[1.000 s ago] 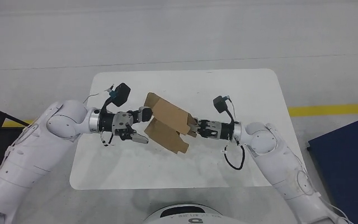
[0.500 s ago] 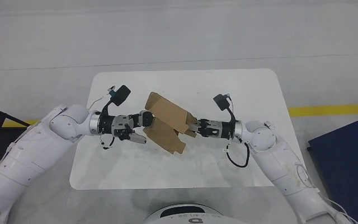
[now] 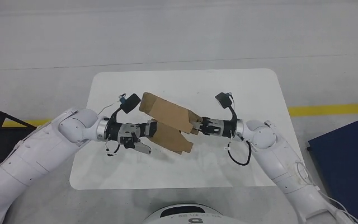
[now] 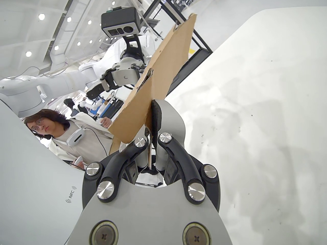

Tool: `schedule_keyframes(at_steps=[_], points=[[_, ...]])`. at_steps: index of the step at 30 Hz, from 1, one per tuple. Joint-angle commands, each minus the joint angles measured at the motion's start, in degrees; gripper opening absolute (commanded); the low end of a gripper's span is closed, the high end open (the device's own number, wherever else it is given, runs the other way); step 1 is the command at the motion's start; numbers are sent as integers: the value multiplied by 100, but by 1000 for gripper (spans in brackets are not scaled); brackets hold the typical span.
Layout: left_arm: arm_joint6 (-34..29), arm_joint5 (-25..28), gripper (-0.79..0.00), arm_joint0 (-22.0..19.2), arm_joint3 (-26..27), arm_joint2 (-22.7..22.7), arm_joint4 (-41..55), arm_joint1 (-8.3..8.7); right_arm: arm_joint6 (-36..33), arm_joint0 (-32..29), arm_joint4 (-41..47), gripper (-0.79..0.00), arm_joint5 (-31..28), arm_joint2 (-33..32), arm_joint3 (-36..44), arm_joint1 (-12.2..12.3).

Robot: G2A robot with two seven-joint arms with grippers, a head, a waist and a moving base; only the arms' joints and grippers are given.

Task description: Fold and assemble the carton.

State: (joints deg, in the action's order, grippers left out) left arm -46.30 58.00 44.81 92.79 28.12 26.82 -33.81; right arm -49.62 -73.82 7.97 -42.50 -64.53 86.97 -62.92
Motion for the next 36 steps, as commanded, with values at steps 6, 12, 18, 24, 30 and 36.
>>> schedule_keyframes(at_steps=[6,12,18,24,30,36], points=[[0,0,0,-311,73,-179,213,-3,-152,-9,-21,-785,126,106,-82,19],[0,0,-46,-512,-24,-547,-126,-29,-223,39,45,-785,177,199,-82,23],[0,0,-271,-708,-65,-792,-146,-43,-232,65,118,-785,207,235,-83,33],[0,0,-268,-882,-155,-970,-434,-30,-257,92,194,-785,232,300,-66,37],[1,0,-191,-1015,-162,-1237,-552,-81,-255,97,244,-785,261,321,-42,48],[1,0,-597,-1165,-198,-1387,-501,-136,-253,68,279,-785,266,304,-3,69]])
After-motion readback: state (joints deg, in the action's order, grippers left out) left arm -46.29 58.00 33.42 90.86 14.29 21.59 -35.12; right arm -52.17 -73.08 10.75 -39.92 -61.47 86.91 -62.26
